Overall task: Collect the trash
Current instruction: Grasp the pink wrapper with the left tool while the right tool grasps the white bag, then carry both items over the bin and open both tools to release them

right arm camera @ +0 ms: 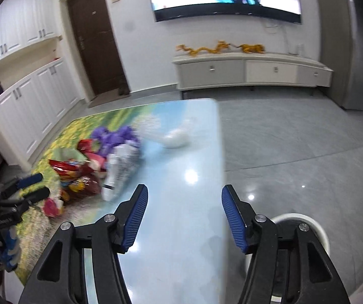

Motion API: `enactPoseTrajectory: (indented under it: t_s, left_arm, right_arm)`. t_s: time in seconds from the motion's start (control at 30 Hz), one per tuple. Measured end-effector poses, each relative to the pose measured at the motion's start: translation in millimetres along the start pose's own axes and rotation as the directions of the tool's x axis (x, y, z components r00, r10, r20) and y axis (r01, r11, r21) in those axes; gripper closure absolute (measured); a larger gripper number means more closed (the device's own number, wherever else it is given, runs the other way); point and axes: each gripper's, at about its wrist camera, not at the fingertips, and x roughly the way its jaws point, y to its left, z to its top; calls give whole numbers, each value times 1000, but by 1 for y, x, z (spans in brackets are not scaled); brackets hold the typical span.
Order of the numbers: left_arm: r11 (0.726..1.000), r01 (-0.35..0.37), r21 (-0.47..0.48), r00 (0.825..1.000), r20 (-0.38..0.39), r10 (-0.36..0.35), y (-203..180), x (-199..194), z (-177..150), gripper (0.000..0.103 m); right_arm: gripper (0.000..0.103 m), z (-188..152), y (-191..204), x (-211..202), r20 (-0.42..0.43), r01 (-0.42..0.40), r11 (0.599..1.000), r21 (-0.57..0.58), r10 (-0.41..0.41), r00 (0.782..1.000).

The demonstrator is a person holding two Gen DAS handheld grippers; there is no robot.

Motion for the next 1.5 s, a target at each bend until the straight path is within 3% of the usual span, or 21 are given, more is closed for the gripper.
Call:
enactPoseTrajectory:
  t_s: [0.23,0.5,0.57,0.63,0.7,0.77,0.8,1.0,1.07,1.27,1.33,1.5]
  left_arm:
    - [998,69,-15,996,-57,-70,18,15,-18,31]
    - [990,125,-67,985,-108,-131,27,31,-27,32]
    - [991,123,-58,986,-109,-129,26,31,-27,32]
    - [990,128,-51,985,-109,-133,24,30,-27,33]
    - [990,131,-45,985,-110,-135,23,30,-28,36]
    - [991,131,-39,985,-111,-135,22,31,-28,39]
    - [991,131,-39,985,-110,-135,22,31,-28,42]
    - [989,141,-53,984,-103,-145,22,29,-29,55]
    - [988,143,-51,984,-102,-147,21,26,-32,67]
    - [991,121,-51,990,-72,-125,19,10,-37,71]
    - [992,116,-48,991,-64,-119,17,4,-40,80]
    - [992,114,-50,993,-35,-116,13,-17,-45,86]
  right_arm:
    - [29,20,53,52,-60,-98,994,-49,95,994]
    - [27,32,86,118,-125,-96,992,-78,86,988]
    - [28,30,86,127,-143,-89,993,-75,78,987]
    - [40,28,85,134,-156,-89,994,-69,77,985]
    - [45,25,83,137,-165,-101,993,-57,90,982]
    - [48,23,83,137,-161,-102,993,-58,91,983]
    - [58,22,83,136,-158,-102,993,-61,92,983]
    - [66,16,80,122,-142,-114,991,-67,104,984]
    - [67,12,79,114,-137,-119,990,-70,109,985]
    - [68,-4,80,84,-112,-129,989,-74,120,986]
    - [69,-10,81,71,-102,-133,988,-76,125,987]
    - [69,-24,81,41,-82,-143,986,-84,136,987]
